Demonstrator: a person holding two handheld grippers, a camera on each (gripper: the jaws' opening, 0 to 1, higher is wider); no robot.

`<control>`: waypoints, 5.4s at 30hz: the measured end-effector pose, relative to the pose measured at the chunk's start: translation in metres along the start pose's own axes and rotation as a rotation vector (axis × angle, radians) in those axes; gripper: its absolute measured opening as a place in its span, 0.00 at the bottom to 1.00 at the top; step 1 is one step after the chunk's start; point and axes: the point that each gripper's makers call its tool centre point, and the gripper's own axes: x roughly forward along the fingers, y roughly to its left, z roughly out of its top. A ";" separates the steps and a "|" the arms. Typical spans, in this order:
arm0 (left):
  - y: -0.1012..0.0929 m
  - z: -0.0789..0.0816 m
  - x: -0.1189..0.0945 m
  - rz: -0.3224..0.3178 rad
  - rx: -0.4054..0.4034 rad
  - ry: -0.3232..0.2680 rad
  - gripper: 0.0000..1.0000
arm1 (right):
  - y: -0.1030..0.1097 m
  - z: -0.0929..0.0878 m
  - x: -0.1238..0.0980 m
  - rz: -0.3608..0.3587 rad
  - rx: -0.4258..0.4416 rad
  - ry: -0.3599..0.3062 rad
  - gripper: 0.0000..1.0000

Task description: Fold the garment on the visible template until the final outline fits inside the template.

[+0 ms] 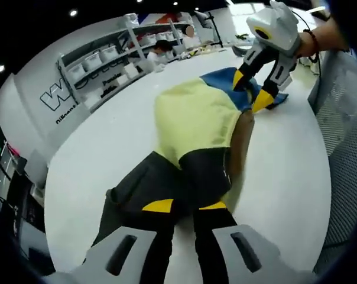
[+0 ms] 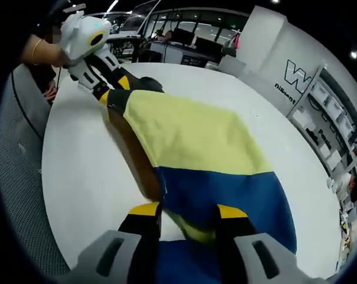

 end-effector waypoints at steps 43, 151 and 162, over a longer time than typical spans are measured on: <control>0.019 0.041 -0.025 0.000 -0.242 -0.121 0.05 | 0.006 0.014 0.008 0.012 0.031 -0.068 0.09; 0.163 0.102 0.005 0.149 -0.435 0.112 0.06 | -0.170 0.175 0.016 -0.229 0.083 -0.215 0.00; 0.183 0.056 0.067 0.171 -0.514 0.236 0.06 | -0.185 0.156 0.099 -0.182 0.115 -0.133 0.00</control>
